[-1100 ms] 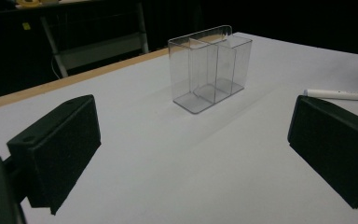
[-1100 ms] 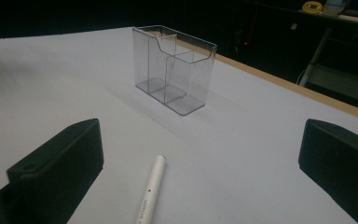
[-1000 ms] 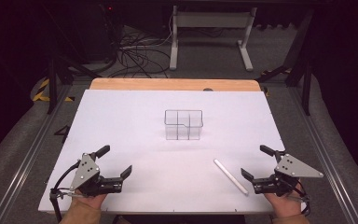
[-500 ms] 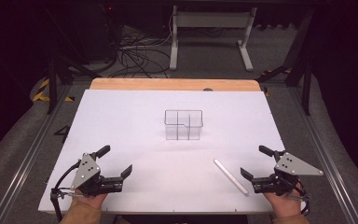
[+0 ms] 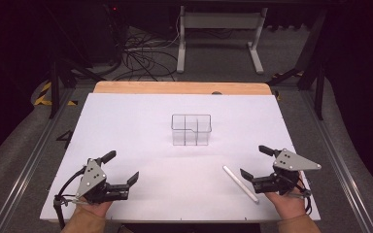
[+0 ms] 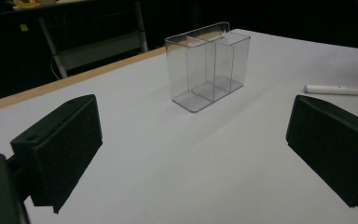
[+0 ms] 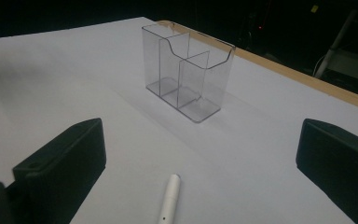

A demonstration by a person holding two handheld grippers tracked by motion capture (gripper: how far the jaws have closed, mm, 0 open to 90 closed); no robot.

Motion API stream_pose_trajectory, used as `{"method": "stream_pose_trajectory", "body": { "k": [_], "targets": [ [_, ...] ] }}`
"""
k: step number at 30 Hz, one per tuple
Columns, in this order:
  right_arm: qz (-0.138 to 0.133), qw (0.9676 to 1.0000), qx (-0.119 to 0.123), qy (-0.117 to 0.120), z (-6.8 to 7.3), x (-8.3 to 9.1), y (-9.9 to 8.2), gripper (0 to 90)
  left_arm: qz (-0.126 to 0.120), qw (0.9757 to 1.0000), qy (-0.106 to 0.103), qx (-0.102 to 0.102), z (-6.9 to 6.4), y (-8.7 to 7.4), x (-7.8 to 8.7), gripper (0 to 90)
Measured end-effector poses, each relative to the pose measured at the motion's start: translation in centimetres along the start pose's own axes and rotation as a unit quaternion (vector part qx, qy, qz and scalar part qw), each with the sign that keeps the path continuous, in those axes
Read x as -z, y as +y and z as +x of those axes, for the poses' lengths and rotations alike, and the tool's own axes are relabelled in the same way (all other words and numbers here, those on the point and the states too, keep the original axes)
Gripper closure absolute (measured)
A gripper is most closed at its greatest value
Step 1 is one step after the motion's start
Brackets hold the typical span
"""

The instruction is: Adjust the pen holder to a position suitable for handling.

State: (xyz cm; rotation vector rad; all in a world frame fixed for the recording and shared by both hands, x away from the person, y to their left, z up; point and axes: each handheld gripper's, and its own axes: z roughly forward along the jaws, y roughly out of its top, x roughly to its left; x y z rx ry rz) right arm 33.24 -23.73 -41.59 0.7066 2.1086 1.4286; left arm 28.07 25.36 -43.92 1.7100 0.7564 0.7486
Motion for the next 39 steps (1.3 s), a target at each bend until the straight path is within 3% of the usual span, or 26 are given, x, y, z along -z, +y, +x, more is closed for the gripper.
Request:
{"method": "stream_pose_trajectory", "body": {
  "k": [14, 23, 30, 35, 39],
  "targets": [
    [0.026, 0.9996, 0.004, 0.01, 0.4, -2.8, 1.8, 0.1, 0.008, 0.9998, -0.016, 0.001, -0.1, -0.1, -0.8, 4.7],
    [0.044, 0.9986, -0.002, 0.029, 0.0, -3.8, 2.5, 0.1, 0.017, 0.9997, -0.012, -0.015, -0.5, -0.1, -1.0, 4.9],
    [0.081, 0.9955, -0.027, 0.041, 0.0, -4.3, 3.0, 2.0, 0.013, 0.9998, -0.01, -0.006, -0.2, -0.1, -0.9, 4.9],
    [0.091, 0.9948, -0.024, 0.039, 0.1, -4.5, 3.1, 2.7, 0.013, 0.9998, -0.012, -0.004, -0.2, -0.1, -1.0, 4.9],
    [0.13, 0.9908, -0.014, 0.034, 0.3, -4.6, 3.5, 6.1, 0.012, 0.9998, -0.012, -0.004, -0.2, -0.1, -1.0, 4.9]
  ]
}}
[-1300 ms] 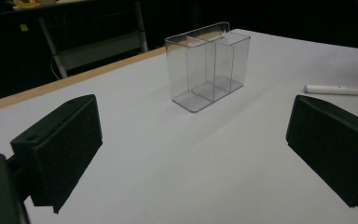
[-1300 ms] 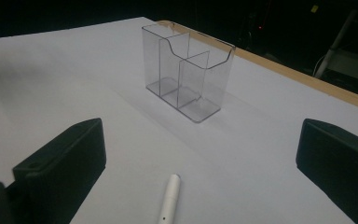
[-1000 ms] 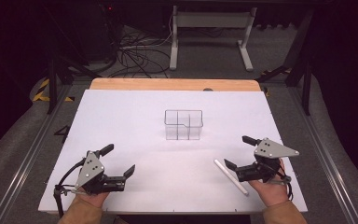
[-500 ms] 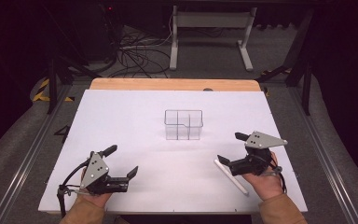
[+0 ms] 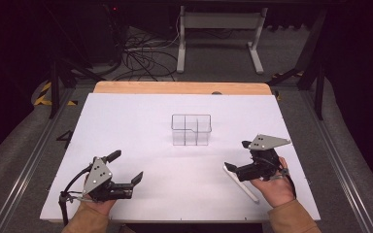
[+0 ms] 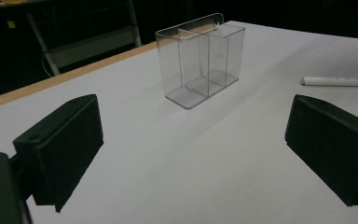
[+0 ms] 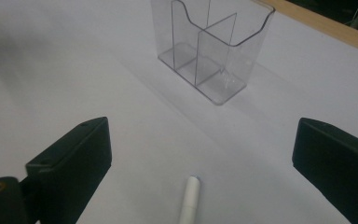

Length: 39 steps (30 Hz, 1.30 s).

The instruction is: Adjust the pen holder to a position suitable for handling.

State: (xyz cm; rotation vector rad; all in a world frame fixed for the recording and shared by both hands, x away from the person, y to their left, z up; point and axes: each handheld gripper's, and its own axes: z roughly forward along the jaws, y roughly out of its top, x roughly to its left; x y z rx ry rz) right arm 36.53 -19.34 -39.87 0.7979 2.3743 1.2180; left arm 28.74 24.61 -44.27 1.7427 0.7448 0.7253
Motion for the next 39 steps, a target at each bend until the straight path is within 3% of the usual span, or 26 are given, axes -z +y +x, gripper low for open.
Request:
{"method": "stream_pose_trajectory", "body": {
  "k": [2, 8, 15, 24, 26, 27, 28, 29, 31, 34, 39],
  "targets": [
    [0.008, 1.0, 0.0, -0.001, 0.0, 0.0, 0.1, 7.0, 0.0, 1.0, 0.0, 0.0, 0.0, 0.0, 0.0, 4.9],
    [0.07, 0.9975, -0.01, -0.004, -0.2, -0.1, 0.5, 17.3, 0.0, 1.0, -0.001, -0.001, 0.0, 0.0, -0.1, 4.9],
    [0.122, 0.9919, -0.037, 0.005, -0.4, -0.5, 0.7, 25.9, 0.001, 1.0, -0.002, 0.0, 0.1, 0.0, -0.1, 4.9],
    [0.175, 0.9841, -0.029, -0.005, -0.1, -1.2, 0.7, 28.9, 0.0, 1.0, -0.003, 0.002, 0.1, -0.1, -0.1, 4.9],
    [0.195, 0.9804, -0.03, -0.005, 0.1, -1.5, 0.6, 30.5, -0.001, 1.0, -0.003, 0.003, 0.1, -0.1, -0.1, 4.9],
    [0.195, 0.9804, -0.03, -0.005, 0.1, -1.5, 0.6, 30.5, -0.001, 1.0, -0.003, 0.004, 0.1, -0.1, -0.1, 4.9],
    [0.209, 0.9773, -0.03, -0.005, 0.1, -1.7, 0.5, 32.0, 0.0, 1.0, -0.003, 0.004, 0.1, -0.1, -0.1, 4.9],
    [0.209, 0.9773, -0.03, -0.005, 0.1, -1.7, 0.5, 32.0, 0.0, 1.0, -0.003, 0.005, 0.1, -0.1, -0.1, 4.9],
    [0.233, 0.972, -0.029, -0.008, 0.2, -2.1, 0.3, 33.1, 0.0, 1.0, -0.003, 0.005, 0.1, -0.1, -0.1, 4.9],
    [0.252, 0.9672, -0.025, -0.011, 0.5, -2.5, 0.1, 33.6, -0.001, 1.0, -0.002, 0.005, 0.1, -0.1, -0.1, 4.9],
    [0.272, 0.9618, -0.027, -0.011, 0.8, -2.9, -0.1, 38.3, 0.0, 1.0, -0.002, 0.003, 0.2, -0.1, -0.1, 4.9]
  ]
}}
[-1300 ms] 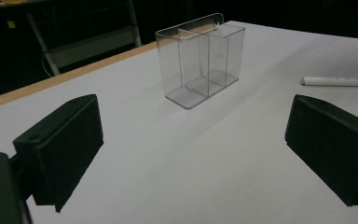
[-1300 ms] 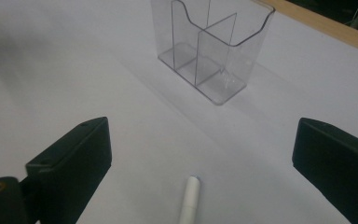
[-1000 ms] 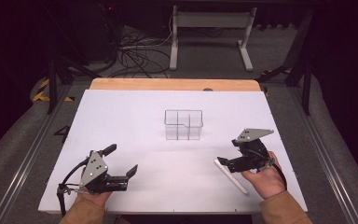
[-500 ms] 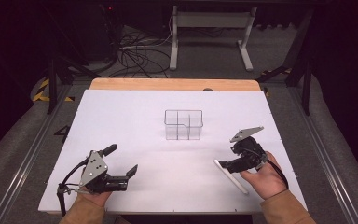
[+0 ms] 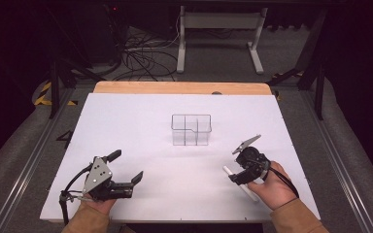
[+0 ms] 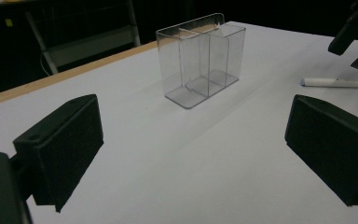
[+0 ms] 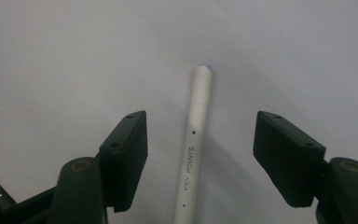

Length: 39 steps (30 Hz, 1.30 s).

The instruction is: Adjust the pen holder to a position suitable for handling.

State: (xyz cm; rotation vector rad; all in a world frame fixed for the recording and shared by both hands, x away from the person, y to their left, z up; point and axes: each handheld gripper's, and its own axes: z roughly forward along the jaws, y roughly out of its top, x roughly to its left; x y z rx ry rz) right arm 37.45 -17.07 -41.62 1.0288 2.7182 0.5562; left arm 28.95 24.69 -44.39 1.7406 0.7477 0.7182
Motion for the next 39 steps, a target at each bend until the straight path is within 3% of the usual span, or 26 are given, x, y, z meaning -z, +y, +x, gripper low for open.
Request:
{"method": "stream_pose_trajectory", "body": {
  "k": [12, 20, 29, 33, 39],
  "targets": [
    [0.059, 0.9982, -0.002, -0.009, 0.6, -1.3, 0.3, 44.9, 0.0, 1.0, 0.0, 0.002, 0.0, 0.0, 0.0, 5.0],
    [0.056, 0.9983, 0.006, -0.013, 0.5, -1.7, 0.2, 46.6, 0.001, 1.0, 0.0, 0.003, 0.0, -0.1, -0.1, 5.1],
    [0.059, 0.9979, -0.015, -0.021, 0.5, -2.6, 0.2, 55.2, 0.004, 1.0, -0.001, 0.004, 0.0, -0.1, -0.1, 5.2],
    [0.067, 0.9969, -0.028, -0.032, 0.6, -2.9, 0.4, 63.7, 0.004, 1.0, -0.002, 0.004, 0.0, -0.1, -0.1, 5.2],
    [0.072, 0.9961, -0.034, -0.038, 0.7, -3.2, 0.5, 66.6, 0.002, 1.0, -0.001, 0.006, 0.0, -0.1, -0.1, 5.2]
  ]
}}
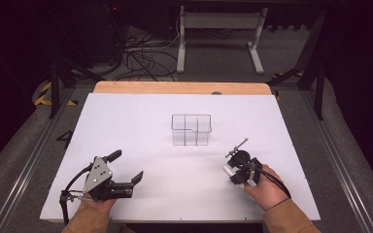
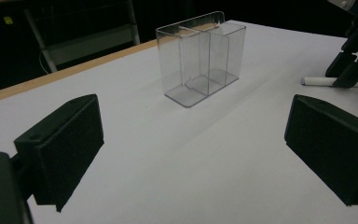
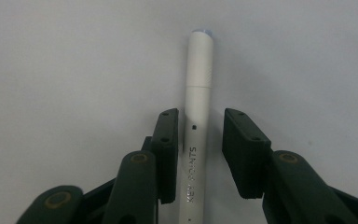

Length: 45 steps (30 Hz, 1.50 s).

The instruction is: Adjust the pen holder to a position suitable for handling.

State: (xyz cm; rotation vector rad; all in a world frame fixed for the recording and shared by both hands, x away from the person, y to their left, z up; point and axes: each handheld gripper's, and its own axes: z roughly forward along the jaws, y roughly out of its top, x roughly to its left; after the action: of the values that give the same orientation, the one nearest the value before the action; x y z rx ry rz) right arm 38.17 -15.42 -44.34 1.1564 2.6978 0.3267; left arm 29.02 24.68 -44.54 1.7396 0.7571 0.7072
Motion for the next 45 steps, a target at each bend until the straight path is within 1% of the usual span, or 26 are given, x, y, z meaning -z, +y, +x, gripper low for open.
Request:
{"method": "stream_pose_trajectory", "body": {
  "k": [6, 7, 11, 15, 18, 23, 24, 28, 30, 36, 39, 45],
  "targets": [
    [0.001, 1.0, -0.005, 0.0, 0.0, -0.1, 0.0, 71.4, 0.002, 1.0, 0.001, -0.004, 0.0, 0.0, 0.0, 5.2],
    [0.002, 1.0, -0.006, -0.001, 0.1, -0.1, 0.0, 73.5, 0.0, 1.0, 0.0, -0.001, 0.0, 0.0, 0.0, 5.2],
    [0.001, 1.0, -0.008, 0.003, 0.0, -0.1, 0.0, 77.3, -0.001, 1.0, 0.001, -0.001, 0.0, 0.0, 0.0, 5.2],
    [0.001, 1.0, -0.008, 0.003, 0.1, -0.1, 0.0, 78.0, -0.001, 1.0, 0.002, -0.001, 0.0, 0.0, 0.0, 5.3],
    [0.0, 1.0, -0.001, 0.0, 0.2, -0.1, 0.0, 78.6, -0.001, 1.0, 0.003, -0.002, 0.0, 0.0, 0.0, 5.3],
    [-0.004, 1.0, 0.002, 0.0, 0.2, 0.0, 0.0, 78.9, -0.001, 1.0, 0.003, -0.002, 0.0, 0.0, 0.0, 5.2],
    [-0.013, 0.9999, 0.004, 0.003, 0.1, 0.2, -0.1, 79.0, -0.001, 1.0, 0.004, -0.002, 0.0, 0.0, 0.0, 5.3],
    [-0.022, 0.9997, 0.004, 0.002, 0.0, 0.7, -0.1, 79.0, -0.001, 1.0, 0.005, -0.001, 0.0, 0.0, 0.0, 5.3],
    [-0.035, 0.9994, 0.006, 0.002, -0.1, 1.2, -0.2, 79.1, -0.001, 1.0, 0.006, -0.001, 0.0, 0.0, 0.0, 5.3],
    [-0.047, 0.9989, 0.006, 0.001, -0.2, 2.0, -0.2, 79.0, -0.001, 1.0, 0.006, 0.0, 0.0, 0.0, 0.0, 5.3],
    [-0.057, 0.9983, 0.01, -0.001, -0.1, 2.6, -0.2, 79.0, -0.001, 1.0, 0.006, -0.001, 0.0, 0.0, 0.0, 5.3],
    [-0.073, 0.9972, 0.016, -0.004, 0.0, 3.3, -0.2, 79.0, -0.001, 1.0, 0.007, 0.002, 0.0, 0.0, 0.1, 5.3]
  ]
}}
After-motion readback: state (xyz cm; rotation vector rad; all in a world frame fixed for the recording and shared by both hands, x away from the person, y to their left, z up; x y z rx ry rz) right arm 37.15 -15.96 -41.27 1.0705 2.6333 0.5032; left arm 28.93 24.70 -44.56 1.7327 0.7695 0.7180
